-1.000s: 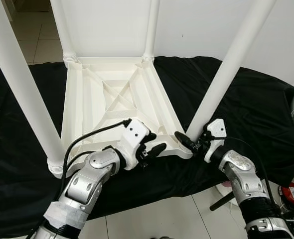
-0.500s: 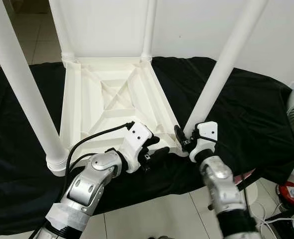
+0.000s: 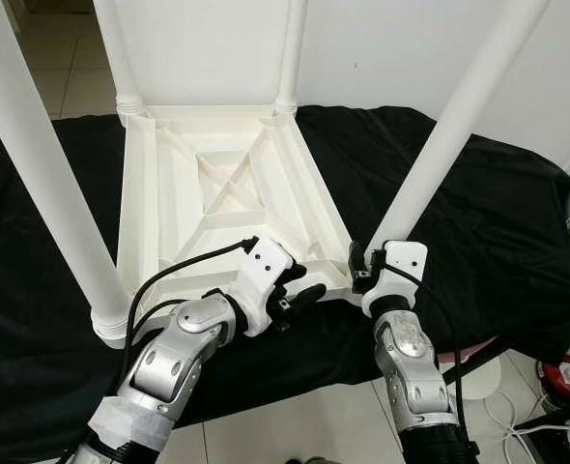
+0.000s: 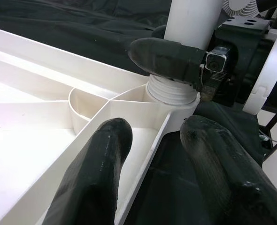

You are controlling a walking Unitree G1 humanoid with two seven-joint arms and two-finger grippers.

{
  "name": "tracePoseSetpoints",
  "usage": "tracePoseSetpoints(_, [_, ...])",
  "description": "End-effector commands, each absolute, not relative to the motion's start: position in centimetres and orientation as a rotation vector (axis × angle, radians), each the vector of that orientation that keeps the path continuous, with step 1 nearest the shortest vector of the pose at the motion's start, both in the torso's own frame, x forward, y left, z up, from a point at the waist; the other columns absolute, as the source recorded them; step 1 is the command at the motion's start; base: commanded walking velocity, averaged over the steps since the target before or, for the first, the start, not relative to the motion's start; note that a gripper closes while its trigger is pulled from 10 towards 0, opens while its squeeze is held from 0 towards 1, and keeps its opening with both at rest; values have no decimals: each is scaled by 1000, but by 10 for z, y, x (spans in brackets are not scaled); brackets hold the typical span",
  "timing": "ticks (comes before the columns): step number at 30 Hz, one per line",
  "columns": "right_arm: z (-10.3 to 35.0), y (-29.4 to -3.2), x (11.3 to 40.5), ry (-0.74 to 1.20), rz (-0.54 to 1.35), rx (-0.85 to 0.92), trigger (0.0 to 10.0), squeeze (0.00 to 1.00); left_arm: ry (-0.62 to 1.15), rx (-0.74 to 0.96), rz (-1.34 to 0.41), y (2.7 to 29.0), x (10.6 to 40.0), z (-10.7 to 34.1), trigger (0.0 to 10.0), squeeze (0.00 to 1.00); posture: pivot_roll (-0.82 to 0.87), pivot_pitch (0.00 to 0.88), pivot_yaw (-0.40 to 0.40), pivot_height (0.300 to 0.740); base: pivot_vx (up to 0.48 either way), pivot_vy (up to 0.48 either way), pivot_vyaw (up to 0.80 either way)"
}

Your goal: Building children table

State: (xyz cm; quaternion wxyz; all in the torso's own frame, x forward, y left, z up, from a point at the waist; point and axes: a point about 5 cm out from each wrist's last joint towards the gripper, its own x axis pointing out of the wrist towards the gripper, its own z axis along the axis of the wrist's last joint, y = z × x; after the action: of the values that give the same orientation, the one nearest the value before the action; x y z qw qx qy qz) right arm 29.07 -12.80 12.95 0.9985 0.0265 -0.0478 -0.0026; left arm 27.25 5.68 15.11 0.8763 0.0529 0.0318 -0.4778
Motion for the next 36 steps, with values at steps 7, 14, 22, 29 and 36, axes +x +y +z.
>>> tracePoseSetpoints(7, [130, -123, 282, -100, 58, 128, 10000, 1000, 63, 125, -1010, 54, 272, 151, 10000, 0, 31, 24, -82, 740, 0, 0, 0])
tracePoseSetpoints(14, [127, -144, 275, -102, 159, 100, 10000, 1000, 56, 129, -1016, 53, 271, 152, 10000, 0, 34, 14, -84, 740, 0, 0, 0])
tracePoseSetpoints(22, [122, -170, 273, -49, 323, -8, 10000, 0, 50, 141, -1032, 52, 272, 153, 10000, 0, 26, 2, -72, 740, 0, 0, 0])
tracePoseSetpoints(29, [123, -183, 283, -41, 458, -124, 10000, 0, 44, 147, -1040, 52, 274, 154, 10000, 0, 20, 0, -66, 740, 0, 0, 0])
tracePoseSetpoints(36, [123, -174, 302, -38, 593, -179, 9843, 0, 42, 147, -1045, 50, 274, 155, 10000, 0, 24, 0, -63, 740, 0, 0, 0])
